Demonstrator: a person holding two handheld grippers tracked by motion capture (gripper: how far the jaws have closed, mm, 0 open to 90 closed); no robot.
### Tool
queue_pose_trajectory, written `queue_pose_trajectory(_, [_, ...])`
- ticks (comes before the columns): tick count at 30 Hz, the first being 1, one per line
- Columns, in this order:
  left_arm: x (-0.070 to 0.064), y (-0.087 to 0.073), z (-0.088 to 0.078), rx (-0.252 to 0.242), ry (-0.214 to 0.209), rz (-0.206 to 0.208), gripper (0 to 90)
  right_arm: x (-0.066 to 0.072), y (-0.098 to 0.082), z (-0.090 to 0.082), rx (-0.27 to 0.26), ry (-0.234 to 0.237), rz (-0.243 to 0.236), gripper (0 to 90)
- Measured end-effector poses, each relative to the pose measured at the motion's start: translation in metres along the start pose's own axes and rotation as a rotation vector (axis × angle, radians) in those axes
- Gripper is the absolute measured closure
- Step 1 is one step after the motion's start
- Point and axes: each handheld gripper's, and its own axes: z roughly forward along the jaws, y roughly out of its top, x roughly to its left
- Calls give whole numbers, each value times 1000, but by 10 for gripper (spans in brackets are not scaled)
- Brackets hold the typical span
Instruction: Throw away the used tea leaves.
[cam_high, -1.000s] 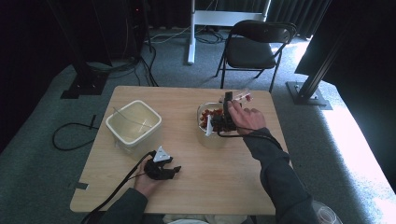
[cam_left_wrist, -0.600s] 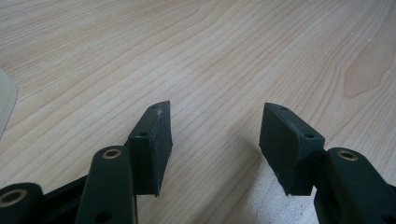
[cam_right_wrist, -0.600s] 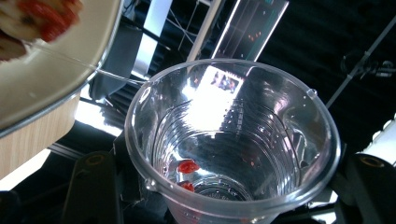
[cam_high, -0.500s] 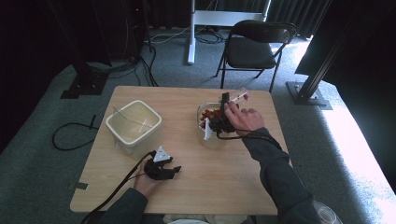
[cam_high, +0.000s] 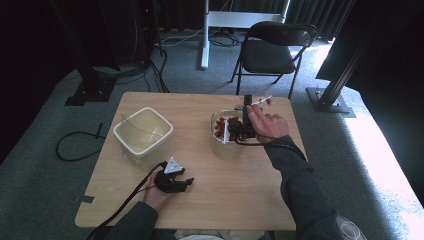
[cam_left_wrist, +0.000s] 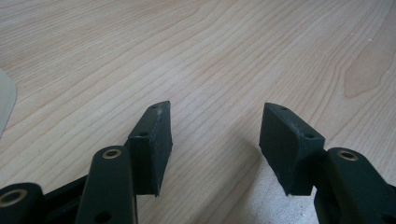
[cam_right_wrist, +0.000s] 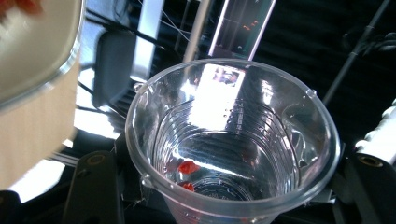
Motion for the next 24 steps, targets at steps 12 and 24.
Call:
queue_pose_trajectory(12, [0,0,0,0,-1,0,446,7,8,-4,-38,-6,-25,353])
queue_pose_trajectory(24, [0,0,0,0,-1,0,447,-1,11,-7,-66,24,45,365])
